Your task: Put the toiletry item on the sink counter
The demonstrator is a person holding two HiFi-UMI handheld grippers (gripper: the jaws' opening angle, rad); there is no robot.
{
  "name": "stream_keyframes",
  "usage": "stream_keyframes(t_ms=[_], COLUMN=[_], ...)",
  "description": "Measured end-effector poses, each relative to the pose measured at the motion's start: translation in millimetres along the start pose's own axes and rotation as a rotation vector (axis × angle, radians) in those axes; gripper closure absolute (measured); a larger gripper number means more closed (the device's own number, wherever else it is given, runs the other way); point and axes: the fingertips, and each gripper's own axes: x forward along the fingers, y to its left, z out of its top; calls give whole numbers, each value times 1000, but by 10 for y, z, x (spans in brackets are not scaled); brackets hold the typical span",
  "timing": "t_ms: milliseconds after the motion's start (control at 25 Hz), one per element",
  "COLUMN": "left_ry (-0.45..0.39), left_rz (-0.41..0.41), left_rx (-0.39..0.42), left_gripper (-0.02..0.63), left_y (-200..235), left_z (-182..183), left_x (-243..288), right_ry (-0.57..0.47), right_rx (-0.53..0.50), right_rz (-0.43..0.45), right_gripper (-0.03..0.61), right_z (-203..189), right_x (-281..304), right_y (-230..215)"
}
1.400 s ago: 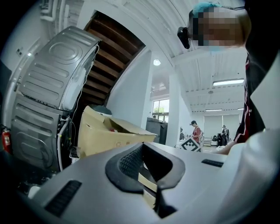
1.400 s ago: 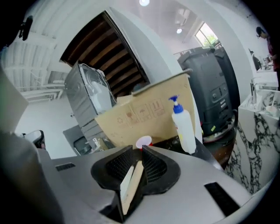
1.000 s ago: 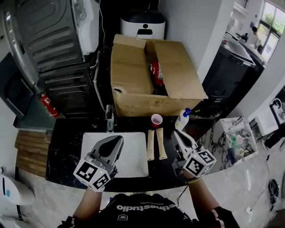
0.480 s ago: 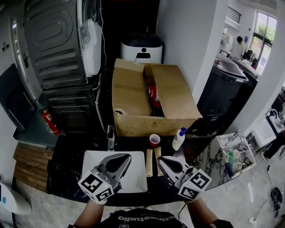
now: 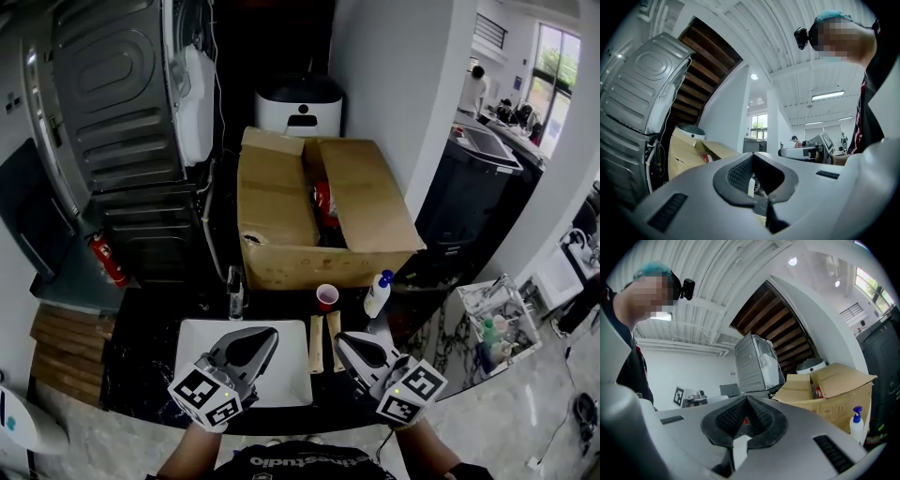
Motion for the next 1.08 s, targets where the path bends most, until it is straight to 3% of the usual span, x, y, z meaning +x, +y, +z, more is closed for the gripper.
stream_keyframes(t_ms=[1080], left_ry=[-1], left_rz=[-22], left_rx=[-18], left_gripper=[600], left_y=[-19], left_z=[-29], left_x=[56], right_ry=[2], right_rx=[-48], right_rz=[-8], right_gripper=[540], right_z=[47], right_x=[-5], right_y=[86])
